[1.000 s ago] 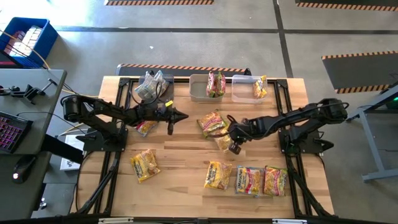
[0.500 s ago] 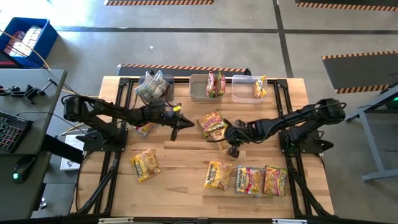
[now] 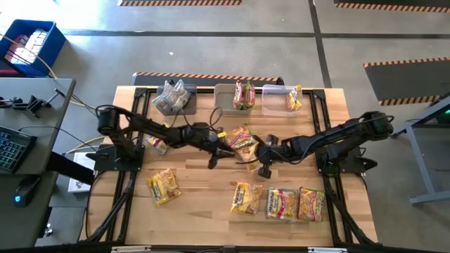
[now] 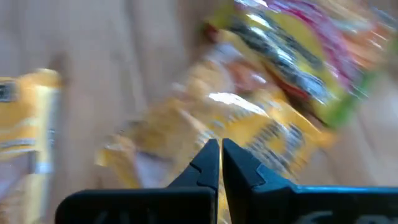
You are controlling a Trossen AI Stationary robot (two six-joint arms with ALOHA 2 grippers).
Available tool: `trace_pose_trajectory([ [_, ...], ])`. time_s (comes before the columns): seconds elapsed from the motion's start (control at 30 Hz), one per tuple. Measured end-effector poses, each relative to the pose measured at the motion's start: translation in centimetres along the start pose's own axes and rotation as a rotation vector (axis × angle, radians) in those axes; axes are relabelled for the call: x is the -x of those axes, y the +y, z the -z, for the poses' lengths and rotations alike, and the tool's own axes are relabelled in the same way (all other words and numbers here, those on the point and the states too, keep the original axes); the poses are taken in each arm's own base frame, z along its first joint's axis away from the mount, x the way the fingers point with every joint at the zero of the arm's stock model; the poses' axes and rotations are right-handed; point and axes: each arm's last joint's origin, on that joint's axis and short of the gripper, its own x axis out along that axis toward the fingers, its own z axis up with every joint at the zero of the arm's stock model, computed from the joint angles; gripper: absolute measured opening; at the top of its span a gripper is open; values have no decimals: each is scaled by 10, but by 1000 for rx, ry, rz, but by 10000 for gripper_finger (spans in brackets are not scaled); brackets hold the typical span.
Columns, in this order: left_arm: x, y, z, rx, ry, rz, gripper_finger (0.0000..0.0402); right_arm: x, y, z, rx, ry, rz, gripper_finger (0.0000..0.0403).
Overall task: Sort Maruchan noodles
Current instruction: Put the top yellow noodle pack into the transparent bin
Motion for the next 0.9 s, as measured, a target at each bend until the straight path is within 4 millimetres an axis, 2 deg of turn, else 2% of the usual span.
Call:
trace_pose_trajectory([
  [0.13, -11, 4, -1, 25, 45, -10, 108, 2, -9, 9, -110, 58, 144, 0],
  [0.3, -19, 8, -2, 37, 62, -65, 108, -9, -15, 14, -154, 92, 181, 0],
  [0.7, -21, 9, 2, 94, 113, -73, 108, -32, 0, 4, 13, 30, -53, 0],
  [0.9, -21, 5, 9, 65, 181, -75, 123, -28, 3, -2, 53, -19, -100, 0],
])
